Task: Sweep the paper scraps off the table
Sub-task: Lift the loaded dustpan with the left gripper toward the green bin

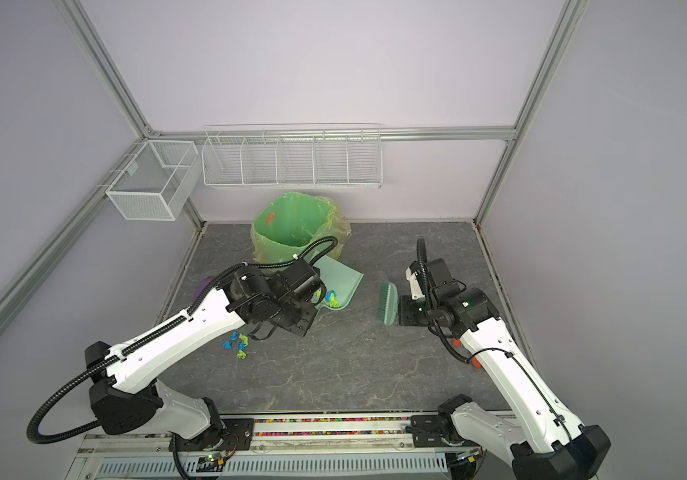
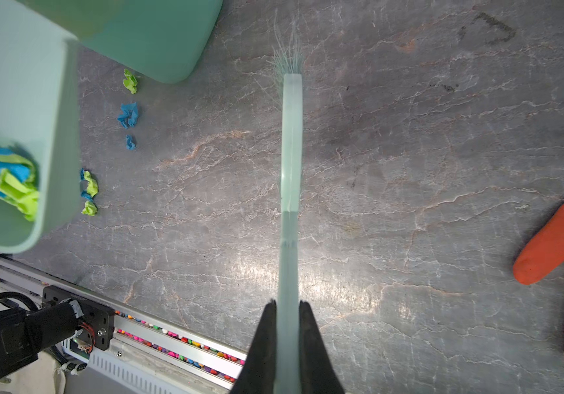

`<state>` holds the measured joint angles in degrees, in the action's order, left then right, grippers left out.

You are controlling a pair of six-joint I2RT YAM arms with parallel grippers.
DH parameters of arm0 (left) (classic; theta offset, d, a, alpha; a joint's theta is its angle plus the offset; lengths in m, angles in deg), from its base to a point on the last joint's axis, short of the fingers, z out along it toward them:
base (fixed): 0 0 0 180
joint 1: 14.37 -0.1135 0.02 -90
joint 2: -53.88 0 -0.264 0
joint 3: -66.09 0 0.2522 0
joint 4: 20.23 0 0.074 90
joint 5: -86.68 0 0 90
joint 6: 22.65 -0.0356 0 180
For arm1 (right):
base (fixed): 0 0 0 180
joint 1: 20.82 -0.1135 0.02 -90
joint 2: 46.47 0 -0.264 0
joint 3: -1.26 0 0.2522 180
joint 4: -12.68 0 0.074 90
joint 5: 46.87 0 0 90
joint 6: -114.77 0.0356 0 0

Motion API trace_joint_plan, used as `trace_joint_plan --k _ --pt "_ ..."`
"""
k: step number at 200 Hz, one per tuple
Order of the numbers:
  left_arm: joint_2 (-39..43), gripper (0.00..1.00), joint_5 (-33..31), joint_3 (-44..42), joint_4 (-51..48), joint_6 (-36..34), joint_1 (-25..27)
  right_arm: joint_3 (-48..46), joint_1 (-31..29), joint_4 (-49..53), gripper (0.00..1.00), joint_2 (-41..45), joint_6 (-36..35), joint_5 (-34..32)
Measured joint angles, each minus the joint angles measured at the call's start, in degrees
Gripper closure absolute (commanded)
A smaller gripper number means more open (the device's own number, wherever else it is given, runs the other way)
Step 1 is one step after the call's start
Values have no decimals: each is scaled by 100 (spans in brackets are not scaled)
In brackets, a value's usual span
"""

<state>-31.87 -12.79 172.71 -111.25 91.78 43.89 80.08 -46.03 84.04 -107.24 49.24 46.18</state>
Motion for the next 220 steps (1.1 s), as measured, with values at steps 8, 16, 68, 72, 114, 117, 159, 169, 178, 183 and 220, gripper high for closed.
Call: trace_joint_plan --k 8,16,68,72,114,117,159,169,178,183,220 --pt "-9 100 -33 109 -37 -42 -59 -22 0 -13 93 13 0 2" --pt "-26 100 -61 238 -90 -105 -118 -48 0 -31 93 20 2 2" --pt "-232 100 -195 1019 -365 -420 -555 -203 0 -98 93 44 20 55" --pt "-240 100 -203 1058 -380 -442 -601 -205 0 -98 93 44 20 68" --pt "-236 100 -278 1322 -452 -643 -911 -205 0 -118 93 59 17 90" --pt "-238 100 -278 1346 -466 -660 -922 -205 0 -120 93 59 20 92" --pt "-249 100 -361 1740 -605 -848 -1134 -251 0 -273 93 59 20 136" --pt "-254 100 -374 1799 -616 -883 -1231 -269 0 -282 93 61 17 136" --pt "-260 100 -376 1840 -623 -918 -1338 -278 0 -291 93 61 17 144" --pt "-267 100 -378 1858 -625 -944 -1392 -280 0 -297 93 61 17 151" --pt "-433 100 -328 2146 -684 -1156 -1908 -280 0 -319 93 61 17 155"
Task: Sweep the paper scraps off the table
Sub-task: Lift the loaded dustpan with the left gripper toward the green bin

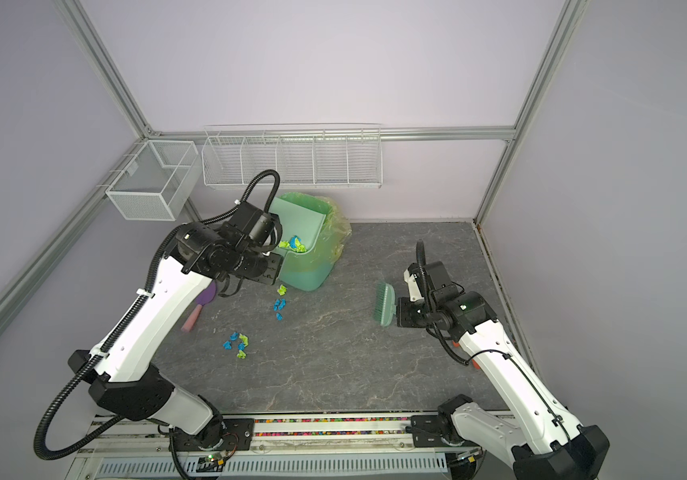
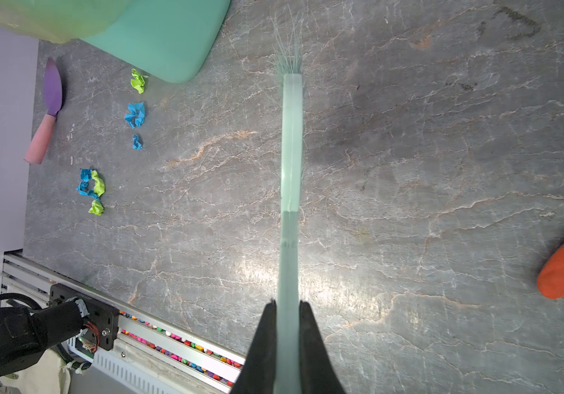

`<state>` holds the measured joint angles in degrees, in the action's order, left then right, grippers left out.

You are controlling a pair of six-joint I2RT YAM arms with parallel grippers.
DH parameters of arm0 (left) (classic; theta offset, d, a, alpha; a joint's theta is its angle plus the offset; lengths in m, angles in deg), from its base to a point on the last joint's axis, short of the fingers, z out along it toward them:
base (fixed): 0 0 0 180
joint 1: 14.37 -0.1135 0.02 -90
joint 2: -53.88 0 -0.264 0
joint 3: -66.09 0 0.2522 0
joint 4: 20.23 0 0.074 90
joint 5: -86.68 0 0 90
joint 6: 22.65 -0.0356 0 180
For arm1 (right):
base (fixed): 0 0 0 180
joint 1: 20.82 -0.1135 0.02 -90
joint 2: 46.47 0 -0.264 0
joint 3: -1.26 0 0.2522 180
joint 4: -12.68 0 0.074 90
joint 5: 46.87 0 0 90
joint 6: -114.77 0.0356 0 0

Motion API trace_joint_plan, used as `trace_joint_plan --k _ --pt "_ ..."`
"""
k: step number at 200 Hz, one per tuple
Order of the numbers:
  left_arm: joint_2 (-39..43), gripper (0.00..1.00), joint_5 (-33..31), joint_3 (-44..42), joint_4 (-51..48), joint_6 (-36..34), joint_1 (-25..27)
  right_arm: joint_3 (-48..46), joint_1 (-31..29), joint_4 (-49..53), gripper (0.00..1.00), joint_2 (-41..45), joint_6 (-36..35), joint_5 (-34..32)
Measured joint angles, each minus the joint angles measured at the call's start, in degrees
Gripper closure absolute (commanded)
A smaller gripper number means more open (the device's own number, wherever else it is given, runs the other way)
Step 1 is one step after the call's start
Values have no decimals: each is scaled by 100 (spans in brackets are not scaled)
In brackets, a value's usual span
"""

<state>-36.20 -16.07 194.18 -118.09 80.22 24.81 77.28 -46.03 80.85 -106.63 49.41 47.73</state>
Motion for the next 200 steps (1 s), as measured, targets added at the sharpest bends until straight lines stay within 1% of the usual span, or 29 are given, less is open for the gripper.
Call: trace_joint_plan --k 39,96,141,200 --pt "-328 100 -22 632 -33 -175 -393 -4 0 -26 93 -2 -13 31" --pt "-839 100 -170 1034 -68 -369 -544 -42 0 -37 93 -2 -22 79" --pt "-1058 100 -612 1062 -76 -490 -555 -151 0 -83 93 0 -24 105" --pt "-1375 100 -1532 1145 31 -682 -581 -310 0 -107 93 85 -20 98"
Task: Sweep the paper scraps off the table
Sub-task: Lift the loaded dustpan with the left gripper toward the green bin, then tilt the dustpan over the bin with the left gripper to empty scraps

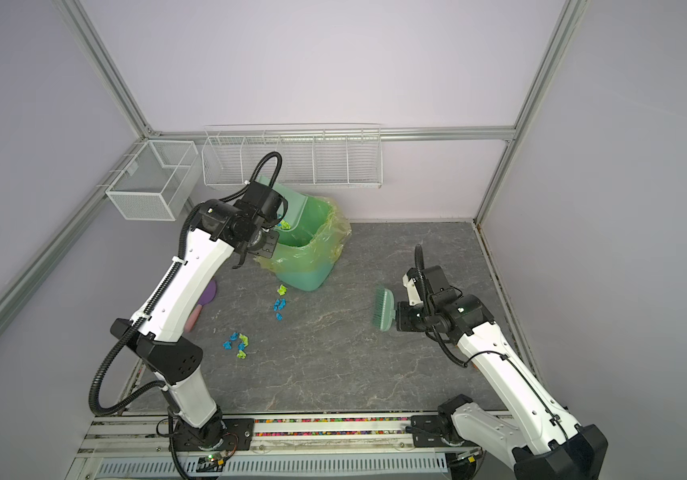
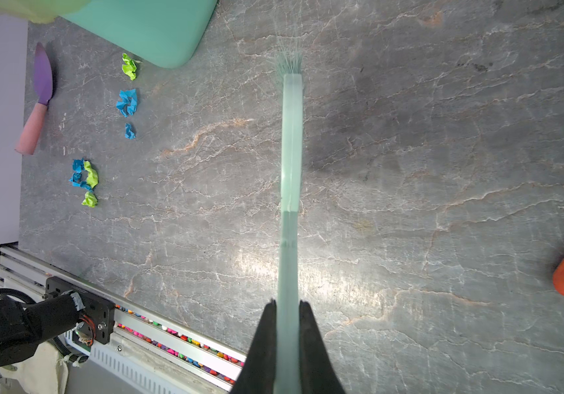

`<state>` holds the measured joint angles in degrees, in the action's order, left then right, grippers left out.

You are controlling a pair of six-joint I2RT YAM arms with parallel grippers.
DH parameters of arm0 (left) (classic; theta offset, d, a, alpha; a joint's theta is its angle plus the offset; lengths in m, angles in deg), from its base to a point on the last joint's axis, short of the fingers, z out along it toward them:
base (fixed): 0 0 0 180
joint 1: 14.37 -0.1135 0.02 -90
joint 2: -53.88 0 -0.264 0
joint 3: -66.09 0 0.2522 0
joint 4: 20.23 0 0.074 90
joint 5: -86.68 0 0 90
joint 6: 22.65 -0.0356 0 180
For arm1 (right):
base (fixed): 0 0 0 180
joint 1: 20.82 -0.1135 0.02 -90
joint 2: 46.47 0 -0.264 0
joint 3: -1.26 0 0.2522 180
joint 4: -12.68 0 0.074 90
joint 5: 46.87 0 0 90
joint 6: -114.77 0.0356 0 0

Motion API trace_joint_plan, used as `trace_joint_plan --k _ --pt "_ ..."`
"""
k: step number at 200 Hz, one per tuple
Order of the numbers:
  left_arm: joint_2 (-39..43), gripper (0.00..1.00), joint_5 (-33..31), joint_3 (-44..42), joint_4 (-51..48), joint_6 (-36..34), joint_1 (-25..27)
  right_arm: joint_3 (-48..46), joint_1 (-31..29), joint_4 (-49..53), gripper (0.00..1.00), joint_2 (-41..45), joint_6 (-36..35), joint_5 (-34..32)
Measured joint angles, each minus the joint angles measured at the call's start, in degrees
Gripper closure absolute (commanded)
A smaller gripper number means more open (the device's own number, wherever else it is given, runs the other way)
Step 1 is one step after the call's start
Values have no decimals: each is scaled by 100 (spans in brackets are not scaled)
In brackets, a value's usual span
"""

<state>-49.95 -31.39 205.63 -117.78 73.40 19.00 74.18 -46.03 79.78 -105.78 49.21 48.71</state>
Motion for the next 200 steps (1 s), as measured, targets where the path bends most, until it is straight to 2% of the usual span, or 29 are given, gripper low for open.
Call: trace_joint_plan --k 84,142,200 --pt "-247 100 -1617 11 177 -361 57 -26 0 -96 93 46 -2 9" --pt "-520 100 -3108 -133 306 -601 765 -98 0 -223 93 4 -2 52" --pt "-634 100 -4522 -981 719 -1082 1003 -105 0 -232 93 7 -2 50"
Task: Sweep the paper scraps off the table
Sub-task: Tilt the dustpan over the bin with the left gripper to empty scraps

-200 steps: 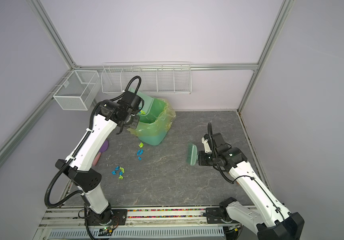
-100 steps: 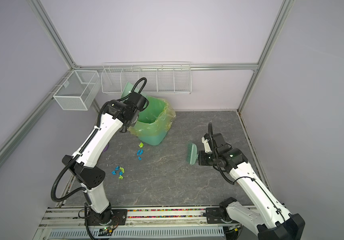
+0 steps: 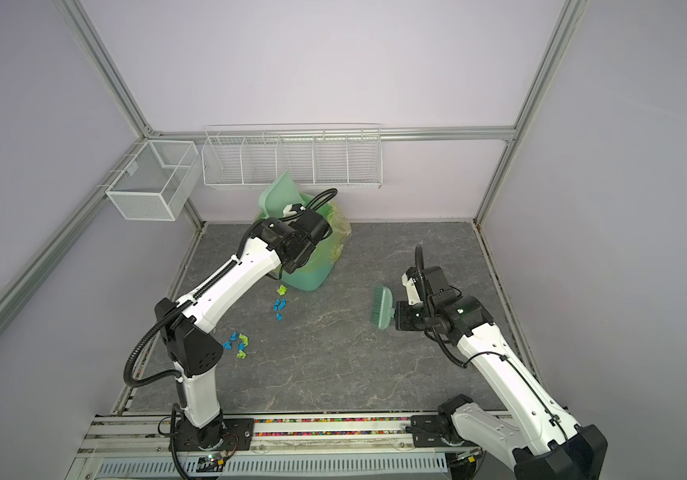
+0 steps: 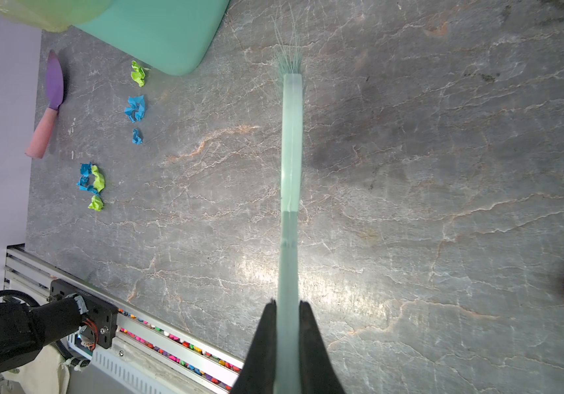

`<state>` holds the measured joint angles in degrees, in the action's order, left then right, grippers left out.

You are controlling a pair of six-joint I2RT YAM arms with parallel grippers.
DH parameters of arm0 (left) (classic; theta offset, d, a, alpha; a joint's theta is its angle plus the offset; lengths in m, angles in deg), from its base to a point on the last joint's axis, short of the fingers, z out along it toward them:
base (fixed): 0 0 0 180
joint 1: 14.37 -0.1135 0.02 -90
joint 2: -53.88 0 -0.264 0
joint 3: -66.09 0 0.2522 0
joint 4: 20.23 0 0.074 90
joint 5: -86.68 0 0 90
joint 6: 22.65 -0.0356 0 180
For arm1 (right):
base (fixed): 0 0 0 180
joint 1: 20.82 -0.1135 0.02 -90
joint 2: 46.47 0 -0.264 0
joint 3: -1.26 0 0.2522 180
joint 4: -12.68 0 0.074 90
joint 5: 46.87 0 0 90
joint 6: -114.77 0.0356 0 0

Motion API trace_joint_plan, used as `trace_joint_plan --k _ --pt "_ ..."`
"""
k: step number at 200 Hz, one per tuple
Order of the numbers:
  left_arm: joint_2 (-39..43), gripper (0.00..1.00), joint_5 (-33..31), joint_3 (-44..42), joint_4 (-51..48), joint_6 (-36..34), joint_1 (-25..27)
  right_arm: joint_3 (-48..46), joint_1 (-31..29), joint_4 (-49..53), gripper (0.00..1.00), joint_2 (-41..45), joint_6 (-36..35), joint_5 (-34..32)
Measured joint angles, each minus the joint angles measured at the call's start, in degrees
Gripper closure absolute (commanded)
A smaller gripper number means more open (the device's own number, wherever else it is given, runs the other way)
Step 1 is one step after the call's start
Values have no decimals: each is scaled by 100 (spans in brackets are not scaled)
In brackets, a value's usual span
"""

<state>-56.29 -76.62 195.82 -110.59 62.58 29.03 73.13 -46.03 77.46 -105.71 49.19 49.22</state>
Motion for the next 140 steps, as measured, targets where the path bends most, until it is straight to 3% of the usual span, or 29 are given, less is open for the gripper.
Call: trace_joint_plan --k 79,140 --pt "284 100 -402 -667 584 -573 223 -72 0 -50 93 26 0 9" --pt "529 100 -905 -1626 1672 -1762 393 -83 0 -87 93 26 0 66"
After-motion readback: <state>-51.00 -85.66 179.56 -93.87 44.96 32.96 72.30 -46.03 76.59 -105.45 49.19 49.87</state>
